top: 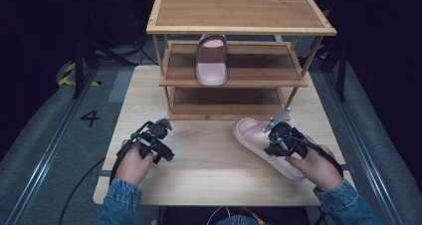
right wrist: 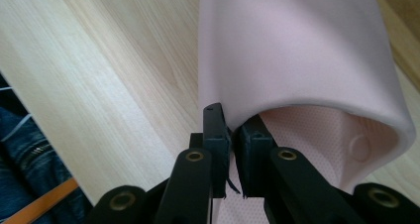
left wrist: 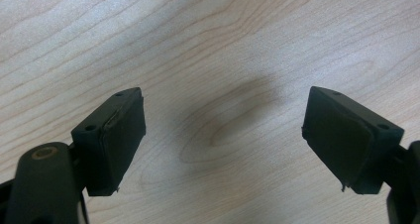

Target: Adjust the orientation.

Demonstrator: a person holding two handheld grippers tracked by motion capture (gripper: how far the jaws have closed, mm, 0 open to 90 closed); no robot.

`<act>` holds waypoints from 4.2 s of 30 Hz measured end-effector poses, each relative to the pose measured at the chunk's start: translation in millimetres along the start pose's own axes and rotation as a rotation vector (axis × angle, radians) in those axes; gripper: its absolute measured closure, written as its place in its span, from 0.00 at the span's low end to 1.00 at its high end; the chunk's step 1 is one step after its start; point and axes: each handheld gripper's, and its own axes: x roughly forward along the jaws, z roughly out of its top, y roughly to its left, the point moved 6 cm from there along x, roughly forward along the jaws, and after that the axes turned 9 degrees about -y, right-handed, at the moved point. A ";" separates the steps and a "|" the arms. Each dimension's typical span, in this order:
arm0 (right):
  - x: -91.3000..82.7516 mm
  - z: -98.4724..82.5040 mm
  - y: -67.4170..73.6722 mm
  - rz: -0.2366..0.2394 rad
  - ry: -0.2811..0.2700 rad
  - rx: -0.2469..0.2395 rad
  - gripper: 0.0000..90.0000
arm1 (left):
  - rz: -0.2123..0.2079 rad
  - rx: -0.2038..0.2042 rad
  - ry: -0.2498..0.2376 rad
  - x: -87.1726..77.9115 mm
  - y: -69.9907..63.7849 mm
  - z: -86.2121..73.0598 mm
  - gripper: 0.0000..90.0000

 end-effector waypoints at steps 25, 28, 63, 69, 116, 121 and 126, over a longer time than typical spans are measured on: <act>-86.3 65.7 -17.9 -0.038 -0.086 -0.064 0.93 | 0.052 0.037 0.013 -6.4 3.2 -2.5 0.17; -91.4 75.2 -24.5 -0.054 -0.095 -0.066 0.93 | 0.051 0.049 0.014 -6.3 3.8 -2.3 0.20; -70.0 144.2 -110.2 -0.228 -0.077 -0.091 0.92 | 0.033 0.059 0.030 0.7 0.9 -4.4 0.19; -63.6 150.5 -117.7 -0.258 -0.122 -0.084 0.92 | 0.035 0.063 0.035 1.7 0.6 -4.8 0.19; -106.9 13.0 -143.8 -0.156 -0.275 0.255 0.87 | 0.023 0.098 0.050 8.3 -6.4 9.0 0.19; -104.2 20.1 -136.3 -0.149 -0.296 0.235 0.86 | 0.024 0.098 0.049 8.0 -6.6 7.5 0.19; -96.0 33.1 -135.3 -0.150 -0.296 0.217 0.85 | 0.027 0.098 0.051 7.6 -7.2 7.3 0.19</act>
